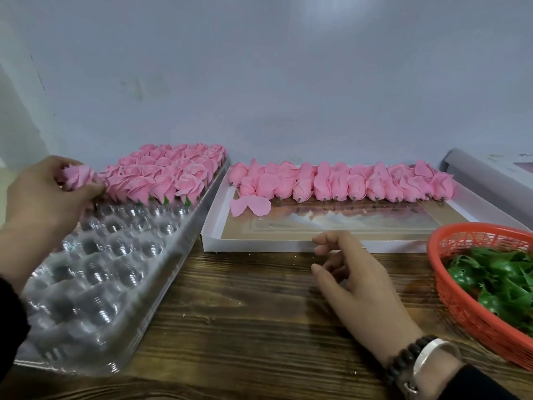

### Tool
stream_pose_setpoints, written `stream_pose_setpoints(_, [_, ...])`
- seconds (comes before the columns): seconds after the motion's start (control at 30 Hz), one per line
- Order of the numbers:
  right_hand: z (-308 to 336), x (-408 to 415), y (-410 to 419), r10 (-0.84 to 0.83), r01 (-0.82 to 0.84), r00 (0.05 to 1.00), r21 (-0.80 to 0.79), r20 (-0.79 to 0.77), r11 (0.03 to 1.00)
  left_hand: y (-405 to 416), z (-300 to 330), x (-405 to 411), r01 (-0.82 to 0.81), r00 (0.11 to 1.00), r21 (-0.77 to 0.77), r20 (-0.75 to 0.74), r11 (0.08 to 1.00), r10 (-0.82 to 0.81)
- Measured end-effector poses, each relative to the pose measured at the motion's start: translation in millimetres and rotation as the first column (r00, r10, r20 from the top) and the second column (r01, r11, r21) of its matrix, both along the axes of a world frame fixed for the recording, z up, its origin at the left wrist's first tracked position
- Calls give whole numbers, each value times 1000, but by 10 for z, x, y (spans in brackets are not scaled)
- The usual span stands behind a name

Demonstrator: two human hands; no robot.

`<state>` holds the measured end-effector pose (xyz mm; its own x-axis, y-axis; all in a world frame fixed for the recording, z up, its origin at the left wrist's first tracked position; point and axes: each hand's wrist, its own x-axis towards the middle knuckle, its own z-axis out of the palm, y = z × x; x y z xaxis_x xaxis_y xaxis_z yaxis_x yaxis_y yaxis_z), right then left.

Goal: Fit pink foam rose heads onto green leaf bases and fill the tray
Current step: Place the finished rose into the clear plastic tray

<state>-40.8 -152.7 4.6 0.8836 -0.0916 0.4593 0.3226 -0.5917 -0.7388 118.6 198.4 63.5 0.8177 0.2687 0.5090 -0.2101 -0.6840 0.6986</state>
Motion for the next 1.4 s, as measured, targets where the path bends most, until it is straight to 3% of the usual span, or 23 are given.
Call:
stream_pose_setpoints(0.23, [10,-13,-1,17,-17,1000,-17,0,1000,375,-379,399,-43,996,89,-69,995,50])
stream_pose_setpoints(0.47, [21,-12,3,19,-20,999,-10,-32,1000,486,-544,729,-119,975,395,-129,911,183])
stream_pose_setpoints(0.57, [28,-11,6,25,-25,999,-9,-41,1000,432,-516,730,-99,973,384,-156,918,171])
stream_pose_setpoints(0.63, [34,-10,6,25,-25,999,-13,-45,1000,344,-472,693,-62,977,290,-180,955,118])
stream_pose_setpoints(0.77, [42,-9,8,25,-26,998,-19,-58,999,240,-421,716,-108,957,236,-239,966,166])
stream_pose_setpoints(0.87, [44,-14,4,24,-25,997,-6,-72,1000,163,-362,690,-91,941,329,-281,940,189])
stream_pose_setpoints(0.97, [53,-18,4,28,-27,996,11,-86,1000,124,-362,716,-93,944,272,-282,958,172])
stream_pose_setpoints(1.1, [59,-25,4,32,-31,995,6,-96,999,81,-362,719,-76,919,324,-345,943,193])
stream_pose_setpoints(1.27, [75,-31,9,36,-37,995,-4,-91,999,-63,-299,508,-93,930,529,-256,844,263])
stream_pose_setpoints(1.4, [81,-42,4,46,-46,992,4,-115,999,-157,-208,372,-121,937,483,-232,867,260])
